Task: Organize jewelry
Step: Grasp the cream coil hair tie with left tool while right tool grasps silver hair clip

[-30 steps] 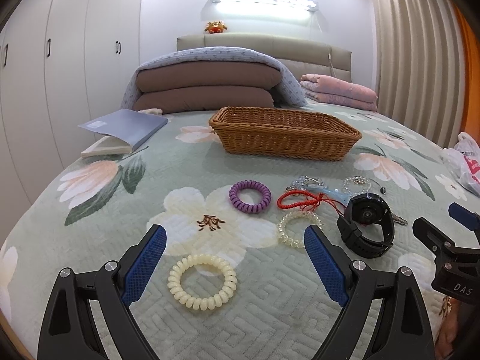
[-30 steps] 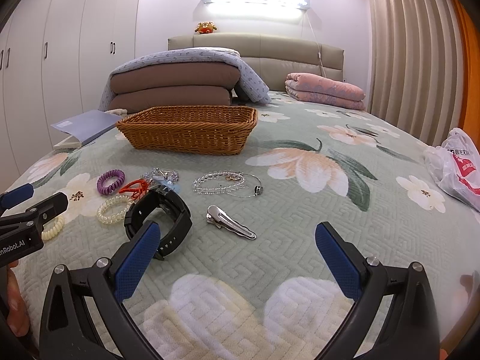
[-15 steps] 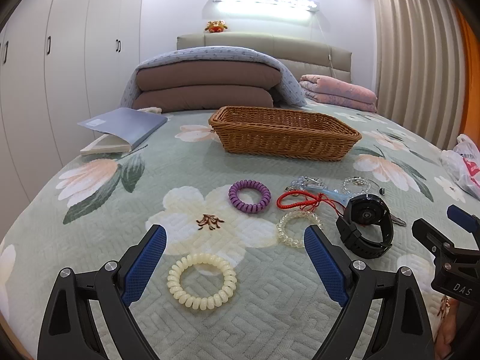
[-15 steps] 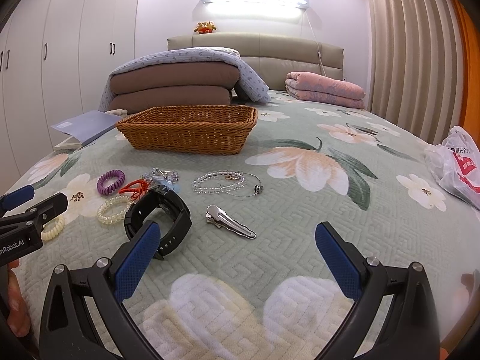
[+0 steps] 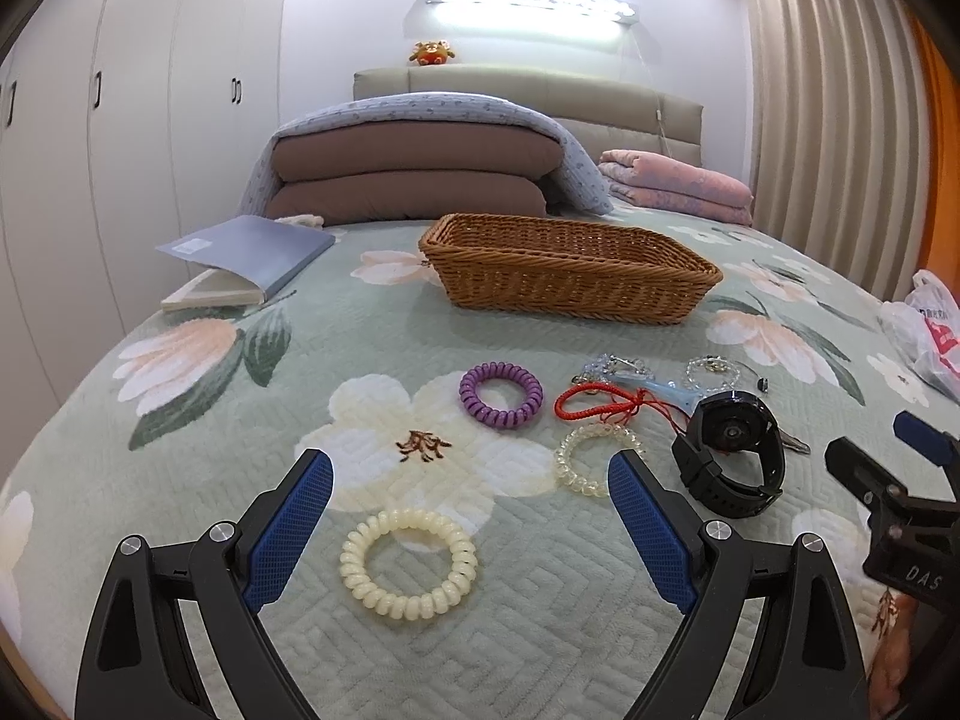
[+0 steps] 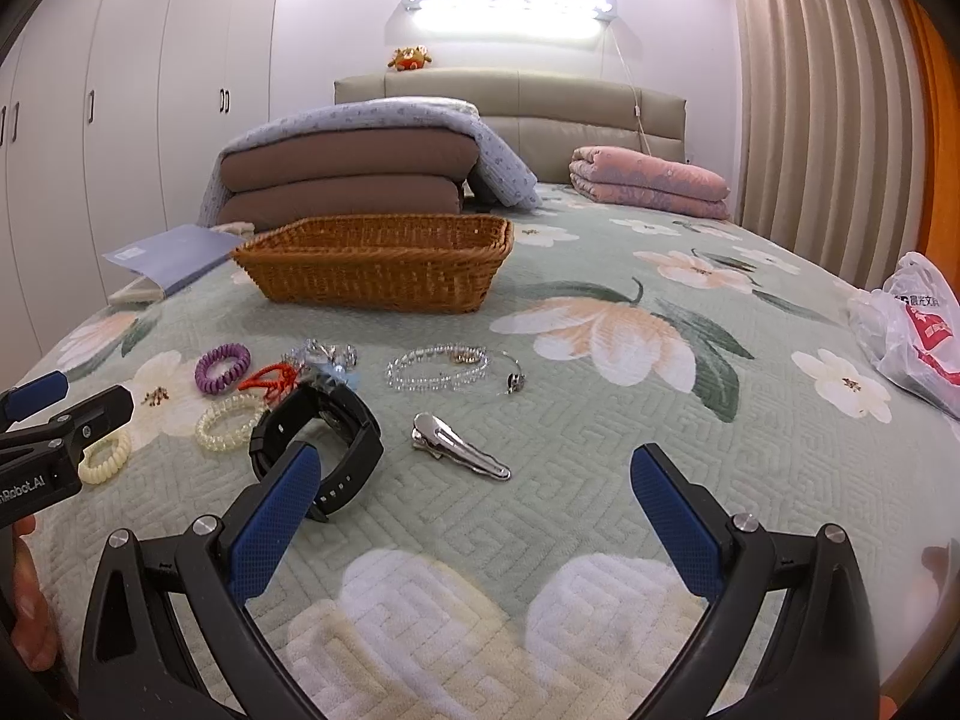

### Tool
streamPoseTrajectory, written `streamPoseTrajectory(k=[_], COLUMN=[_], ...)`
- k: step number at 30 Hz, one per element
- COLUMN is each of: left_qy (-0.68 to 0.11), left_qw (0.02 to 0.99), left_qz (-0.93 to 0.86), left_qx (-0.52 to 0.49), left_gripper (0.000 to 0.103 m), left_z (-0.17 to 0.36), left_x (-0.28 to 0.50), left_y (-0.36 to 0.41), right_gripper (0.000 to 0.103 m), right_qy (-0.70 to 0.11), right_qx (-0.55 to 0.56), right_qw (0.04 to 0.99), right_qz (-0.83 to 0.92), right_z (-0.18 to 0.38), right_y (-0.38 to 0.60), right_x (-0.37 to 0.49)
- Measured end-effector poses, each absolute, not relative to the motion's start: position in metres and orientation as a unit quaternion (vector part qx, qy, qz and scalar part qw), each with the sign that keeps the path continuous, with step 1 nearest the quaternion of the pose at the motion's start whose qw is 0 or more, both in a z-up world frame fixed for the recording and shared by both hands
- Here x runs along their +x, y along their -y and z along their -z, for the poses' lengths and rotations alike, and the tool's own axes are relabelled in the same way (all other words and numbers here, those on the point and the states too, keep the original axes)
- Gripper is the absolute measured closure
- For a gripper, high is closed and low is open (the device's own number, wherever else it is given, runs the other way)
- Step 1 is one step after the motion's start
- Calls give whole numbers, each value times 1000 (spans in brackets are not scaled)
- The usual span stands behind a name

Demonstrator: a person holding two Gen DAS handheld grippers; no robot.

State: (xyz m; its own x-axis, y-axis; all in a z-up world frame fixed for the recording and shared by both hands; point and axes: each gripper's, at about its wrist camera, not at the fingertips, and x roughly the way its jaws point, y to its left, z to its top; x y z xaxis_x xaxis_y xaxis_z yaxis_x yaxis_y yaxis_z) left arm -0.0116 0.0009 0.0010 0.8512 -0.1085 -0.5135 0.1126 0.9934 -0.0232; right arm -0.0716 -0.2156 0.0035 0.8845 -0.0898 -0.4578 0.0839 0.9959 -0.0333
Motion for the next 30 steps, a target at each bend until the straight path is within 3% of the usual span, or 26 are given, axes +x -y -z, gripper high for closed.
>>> streamPoseTrajectory(k=[7, 15, 17, 18, 19, 23, 30], left_qy=[-285, -328, -344, -357, -372, -399, -407], left_qw=[955, 940, 934, 927, 920, 908, 907], left_qz=[68, 52, 63, 76, 92, 102, 96], left_qx=[-35, -73, -77, -81, -86, -72, -50], left_gripper=[9, 11, 22, 37, 44, 45, 51], left_z=[-11, -4, 2, 6, 11, 26, 31], left_x=[-20, -19, -15, -11, -7, 3, 8], left_y=[-40, -93, -95, -95, -92, -78, -64], right_gripper=[0, 14, 15, 17, 19, 40, 47], right_qy=[-237, -258, -270, -275, -284, -321, -380], right_qx=[5, 5, -7, -12, -23, -55, -68], right_qw=[971, 965, 962, 961, 958, 945, 920], right_qz=[30, 41, 28, 25, 14, -24, -63], right_z=[-7, -17, -19, -19, -19, -11, 12], right_y=[221, 245, 249, 250, 249, 240, 234], right_x=[-70, -58, -53, -52, -48, -33, 2])
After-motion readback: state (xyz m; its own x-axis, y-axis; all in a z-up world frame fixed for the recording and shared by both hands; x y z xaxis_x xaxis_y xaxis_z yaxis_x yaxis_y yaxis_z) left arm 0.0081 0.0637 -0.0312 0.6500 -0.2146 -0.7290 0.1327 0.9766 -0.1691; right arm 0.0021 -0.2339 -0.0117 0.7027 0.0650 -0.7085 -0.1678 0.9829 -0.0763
